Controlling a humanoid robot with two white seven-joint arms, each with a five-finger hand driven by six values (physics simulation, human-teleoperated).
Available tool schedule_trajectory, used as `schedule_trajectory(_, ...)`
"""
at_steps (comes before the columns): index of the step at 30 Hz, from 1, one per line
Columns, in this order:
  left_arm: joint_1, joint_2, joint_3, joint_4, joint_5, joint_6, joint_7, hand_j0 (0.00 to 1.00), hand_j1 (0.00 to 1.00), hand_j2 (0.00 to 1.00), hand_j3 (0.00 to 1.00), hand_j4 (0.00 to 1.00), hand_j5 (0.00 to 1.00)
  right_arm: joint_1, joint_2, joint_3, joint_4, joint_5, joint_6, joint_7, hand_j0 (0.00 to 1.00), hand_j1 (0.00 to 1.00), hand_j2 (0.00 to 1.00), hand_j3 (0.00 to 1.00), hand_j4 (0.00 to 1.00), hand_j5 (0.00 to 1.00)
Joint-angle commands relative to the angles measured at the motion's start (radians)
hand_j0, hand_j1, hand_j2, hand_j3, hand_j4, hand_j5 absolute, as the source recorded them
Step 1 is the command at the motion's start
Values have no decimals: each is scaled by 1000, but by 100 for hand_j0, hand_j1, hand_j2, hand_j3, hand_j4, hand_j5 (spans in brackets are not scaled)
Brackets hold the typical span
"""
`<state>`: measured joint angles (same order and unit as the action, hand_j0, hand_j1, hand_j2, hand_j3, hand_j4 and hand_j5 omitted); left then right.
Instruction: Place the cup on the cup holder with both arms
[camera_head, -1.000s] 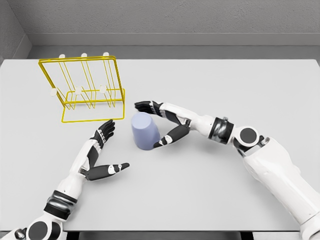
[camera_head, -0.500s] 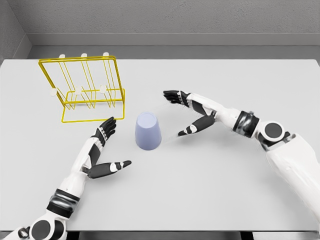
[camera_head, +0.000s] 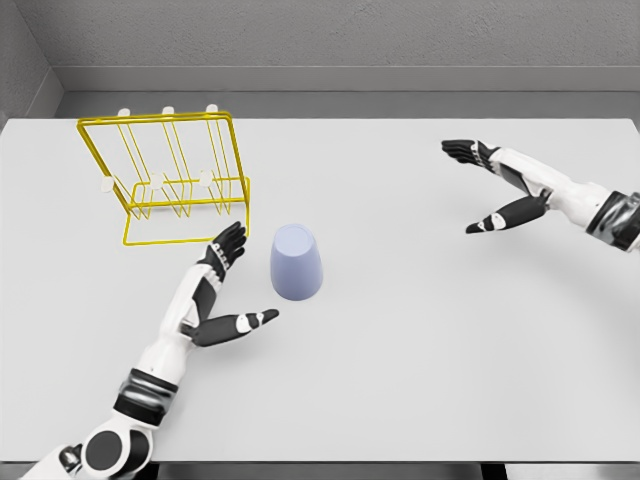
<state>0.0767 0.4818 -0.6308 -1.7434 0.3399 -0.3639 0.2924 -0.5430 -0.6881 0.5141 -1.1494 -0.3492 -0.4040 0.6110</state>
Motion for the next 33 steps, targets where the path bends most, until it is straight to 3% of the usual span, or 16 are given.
schedule_trajectory(1,-2,-12,0,2,-7,3,1,100,100,100,100,100,100,0,-22,-2,0,59,-33,0,100,100,100,100,100,100)
schedule_trajectory(6,-17,-28,2,4,-5,74,2,100,100,100,100,100,100,0,-44,3,8,113,-64,0,100,100,100,100,100,100)
schedule_trajectory(13,-28,-54,0,12,-9,123,2,100,100,100,100,100,100,-14,-67,6,16,107,-65,0,100,100,100,100,100,100)
schedule_trajectory(17,-46,-71,0,27,-12,123,2,100,100,100,100,100,100,-14,-67,7,17,99,-145,0,100,100,100,100,100,100)
schedule_trajectory(33,-78,-127,6,71,-13,158,1,100,100,100,100,100,100,-14,-70,0,33,101,-147,0,100,100,100,100,100,100)
